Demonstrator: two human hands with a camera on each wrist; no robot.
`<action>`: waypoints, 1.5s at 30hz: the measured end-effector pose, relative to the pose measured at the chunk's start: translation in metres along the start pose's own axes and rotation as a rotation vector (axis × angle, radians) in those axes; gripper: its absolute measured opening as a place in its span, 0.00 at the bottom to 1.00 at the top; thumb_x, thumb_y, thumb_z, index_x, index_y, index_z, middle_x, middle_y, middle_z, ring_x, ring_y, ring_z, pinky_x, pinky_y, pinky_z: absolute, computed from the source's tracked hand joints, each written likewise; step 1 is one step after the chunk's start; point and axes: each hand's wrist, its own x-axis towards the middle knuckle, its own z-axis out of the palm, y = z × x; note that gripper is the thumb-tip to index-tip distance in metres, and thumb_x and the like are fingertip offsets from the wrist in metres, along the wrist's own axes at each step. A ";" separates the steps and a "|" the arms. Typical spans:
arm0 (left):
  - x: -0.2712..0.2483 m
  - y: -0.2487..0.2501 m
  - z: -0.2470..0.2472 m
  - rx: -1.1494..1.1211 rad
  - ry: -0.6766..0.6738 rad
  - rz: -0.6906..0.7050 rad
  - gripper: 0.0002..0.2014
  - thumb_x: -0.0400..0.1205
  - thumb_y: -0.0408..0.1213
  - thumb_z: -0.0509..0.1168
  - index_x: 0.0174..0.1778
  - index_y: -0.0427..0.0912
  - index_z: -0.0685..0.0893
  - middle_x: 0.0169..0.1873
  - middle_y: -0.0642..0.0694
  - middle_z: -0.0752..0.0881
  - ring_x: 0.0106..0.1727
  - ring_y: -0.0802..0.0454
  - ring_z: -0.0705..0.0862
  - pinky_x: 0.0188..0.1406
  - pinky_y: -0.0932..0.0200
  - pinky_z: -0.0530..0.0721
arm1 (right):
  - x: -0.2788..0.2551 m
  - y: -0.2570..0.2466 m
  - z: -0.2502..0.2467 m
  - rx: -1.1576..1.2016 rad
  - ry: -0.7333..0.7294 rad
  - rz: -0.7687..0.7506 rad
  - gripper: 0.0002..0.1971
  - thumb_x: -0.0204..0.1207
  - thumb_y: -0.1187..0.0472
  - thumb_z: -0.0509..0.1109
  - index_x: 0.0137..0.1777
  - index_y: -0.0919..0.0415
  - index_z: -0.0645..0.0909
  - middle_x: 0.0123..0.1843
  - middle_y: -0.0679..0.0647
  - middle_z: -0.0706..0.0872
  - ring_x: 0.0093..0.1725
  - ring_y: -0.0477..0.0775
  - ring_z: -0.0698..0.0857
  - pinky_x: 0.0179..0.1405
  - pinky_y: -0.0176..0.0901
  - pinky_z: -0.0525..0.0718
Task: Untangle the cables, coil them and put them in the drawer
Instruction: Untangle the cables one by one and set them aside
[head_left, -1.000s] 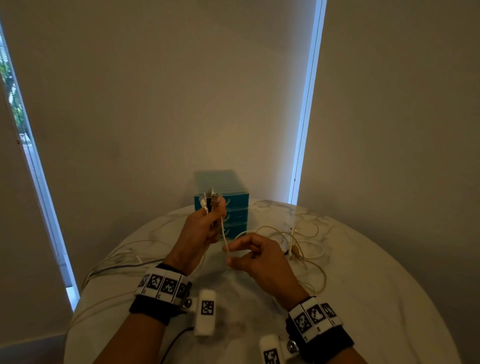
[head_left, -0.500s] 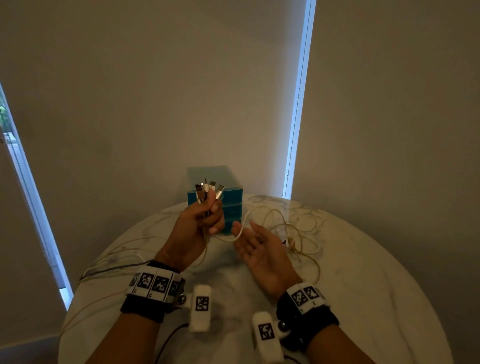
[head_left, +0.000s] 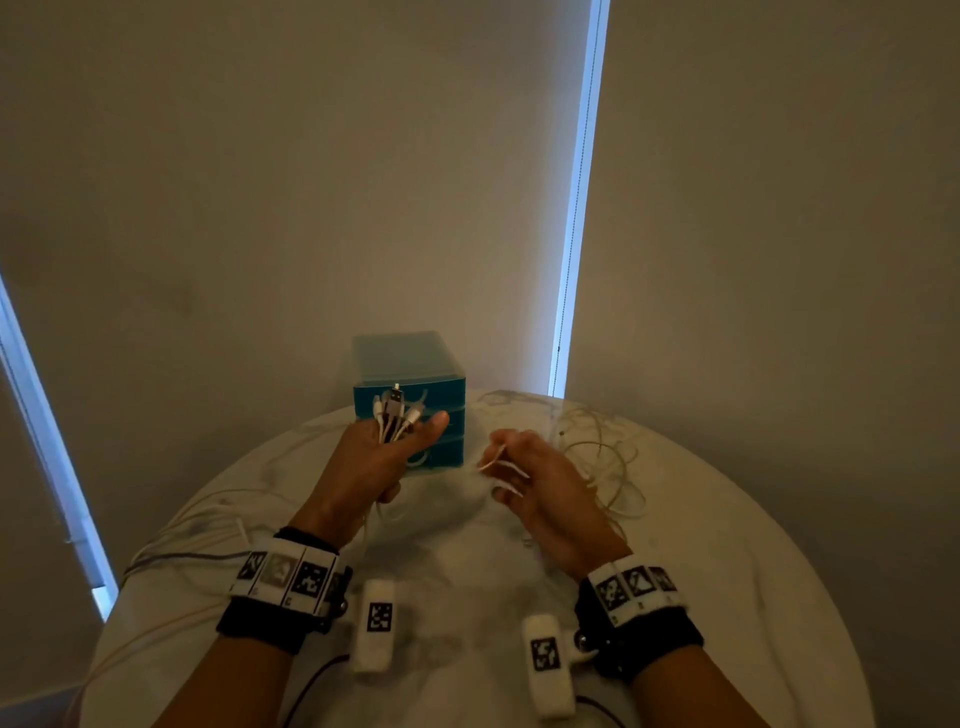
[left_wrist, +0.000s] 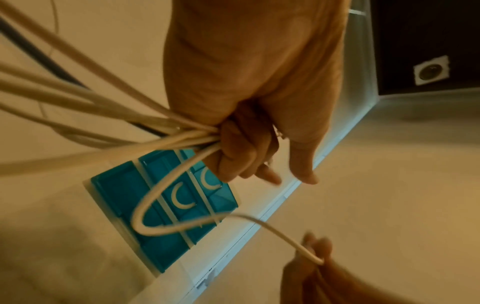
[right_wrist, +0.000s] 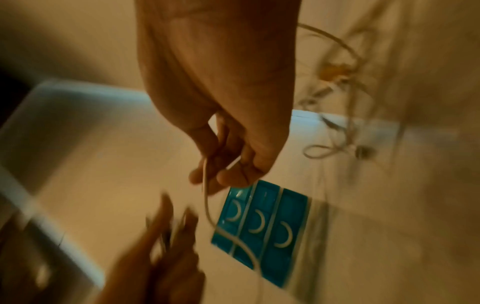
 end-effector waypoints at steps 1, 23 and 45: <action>-0.002 0.003 0.004 0.058 -0.005 0.015 0.18 0.81 0.56 0.79 0.46 0.44 0.88 0.22 0.56 0.76 0.23 0.57 0.67 0.23 0.58 0.64 | -0.003 0.002 0.007 -0.154 -0.056 -0.034 0.13 0.93 0.56 0.64 0.64 0.61 0.88 0.51 0.56 0.94 0.53 0.55 0.93 0.45 0.44 0.86; -0.002 0.011 -0.015 0.129 -0.098 0.119 0.09 0.81 0.45 0.79 0.40 0.45 0.93 0.23 0.53 0.78 0.23 0.56 0.70 0.25 0.59 0.68 | 0.014 0.005 -0.032 0.417 0.144 0.023 0.18 0.95 0.58 0.60 0.77 0.68 0.77 0.63 0.62 0.95 0.62 0.58 0.95 0.56 0.47 0.91; 0.003 -0.002 0.000 0.445 -0.042 0.058 0.03 0.76 0.42 0.84 0.38 0.50 0.97 0.36 0.59 0.94 0.40 0.70 0.90 0.43 0.63 0.81 | -0.022 0.001 0.020 -0.717 -0.290 -0.091 0.12 0.89 0.47 0.72 0.57 0.52 0.93 0.47 0.54 0.97 0.46 0.56 0.96 0.32 0.31 0.82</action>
